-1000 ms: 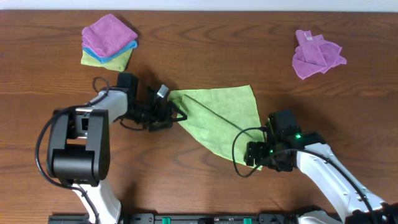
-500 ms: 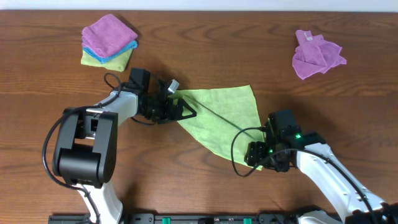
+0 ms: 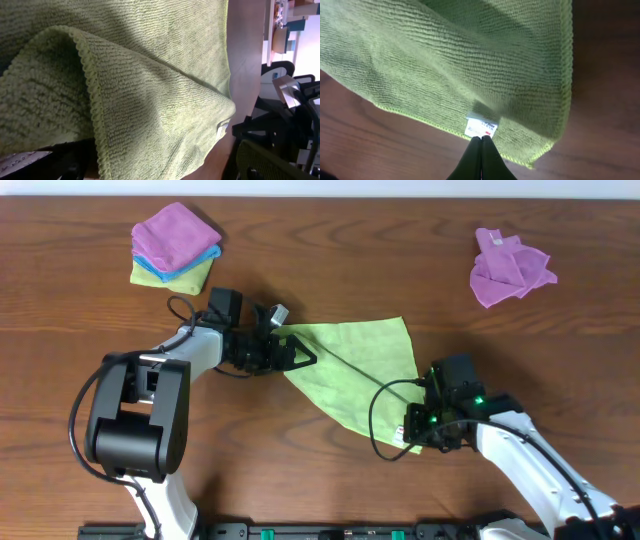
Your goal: Fold the cloth
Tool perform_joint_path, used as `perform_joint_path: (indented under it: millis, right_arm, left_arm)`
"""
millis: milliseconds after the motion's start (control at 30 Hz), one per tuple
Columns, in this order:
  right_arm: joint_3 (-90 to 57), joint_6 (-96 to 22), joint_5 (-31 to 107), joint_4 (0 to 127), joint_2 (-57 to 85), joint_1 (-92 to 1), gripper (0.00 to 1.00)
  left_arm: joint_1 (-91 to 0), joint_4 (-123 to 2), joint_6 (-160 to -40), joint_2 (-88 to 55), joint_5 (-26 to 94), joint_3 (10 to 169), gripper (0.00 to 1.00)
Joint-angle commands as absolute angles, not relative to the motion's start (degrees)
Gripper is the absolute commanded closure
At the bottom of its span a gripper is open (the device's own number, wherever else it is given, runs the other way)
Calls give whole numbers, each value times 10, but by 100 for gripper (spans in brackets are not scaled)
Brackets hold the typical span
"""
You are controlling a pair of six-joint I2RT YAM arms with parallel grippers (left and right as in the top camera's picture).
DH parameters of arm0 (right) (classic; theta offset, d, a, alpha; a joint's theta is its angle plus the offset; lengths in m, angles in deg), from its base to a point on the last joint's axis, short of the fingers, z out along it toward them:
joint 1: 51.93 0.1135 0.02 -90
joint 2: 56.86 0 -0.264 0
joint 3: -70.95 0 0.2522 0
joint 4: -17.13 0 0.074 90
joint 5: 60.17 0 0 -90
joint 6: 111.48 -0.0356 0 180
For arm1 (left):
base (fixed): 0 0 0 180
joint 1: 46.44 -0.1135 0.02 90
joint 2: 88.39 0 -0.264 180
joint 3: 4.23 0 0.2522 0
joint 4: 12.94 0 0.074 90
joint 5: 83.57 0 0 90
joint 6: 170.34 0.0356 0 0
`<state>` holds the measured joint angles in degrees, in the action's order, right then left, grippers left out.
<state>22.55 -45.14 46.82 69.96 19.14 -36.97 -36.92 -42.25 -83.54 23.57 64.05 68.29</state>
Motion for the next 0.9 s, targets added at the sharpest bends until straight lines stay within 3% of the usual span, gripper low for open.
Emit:
perform_joint_path:
  millis: [0,467,733,767,867]
  right_arm:
    - [244,-457,472,692,188,-372,98]
    - [266,-467,431,664,188,-372,99]
    - [267,-487,407,662,188,-372,98]
    - [267,-487,406,662,188,-372,99]
    - [267,-487,406,662,188,-372,99]
  left_arm:
    - [-358,-422,-838,242,600,680,4]
    - [-318,-434,-857,242,653,680,4]
    - [-318,-536,-857,242,784,681,0]
    - [-318,-546,-857,242,799,681,6]
    - [-318,-578,-857,242,838,681,9]
